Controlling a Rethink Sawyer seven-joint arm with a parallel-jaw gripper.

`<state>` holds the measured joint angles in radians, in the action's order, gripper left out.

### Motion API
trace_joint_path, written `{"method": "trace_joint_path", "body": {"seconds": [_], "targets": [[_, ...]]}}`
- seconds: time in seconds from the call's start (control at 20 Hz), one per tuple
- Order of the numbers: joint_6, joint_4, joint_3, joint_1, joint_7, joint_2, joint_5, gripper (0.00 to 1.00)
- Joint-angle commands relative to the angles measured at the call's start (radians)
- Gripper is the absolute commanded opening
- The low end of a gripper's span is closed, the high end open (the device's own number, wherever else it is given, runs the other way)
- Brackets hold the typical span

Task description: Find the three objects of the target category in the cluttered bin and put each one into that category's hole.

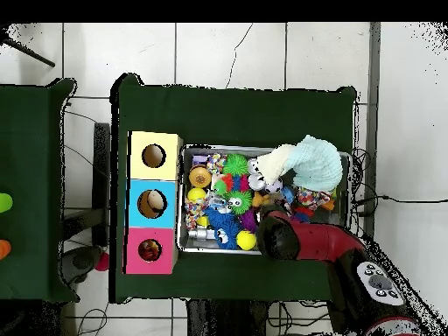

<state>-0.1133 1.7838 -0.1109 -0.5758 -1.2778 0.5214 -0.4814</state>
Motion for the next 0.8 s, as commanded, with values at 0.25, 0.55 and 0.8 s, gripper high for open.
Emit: {"method": "trace_joint_path", "body": {"seconds": [0.25,0.55,0.8], "targets": [[-0.178,0.119,-0.02,-0.005,-0.21,0.021,0.16,1.0],[-0.107,0.143,-0.026,-0.009,-0.221,-0.007,0.189,1.0],[0.079,0.109,-0.052,-0.019,-0.151,-0.017,0.079,1.0]]}}
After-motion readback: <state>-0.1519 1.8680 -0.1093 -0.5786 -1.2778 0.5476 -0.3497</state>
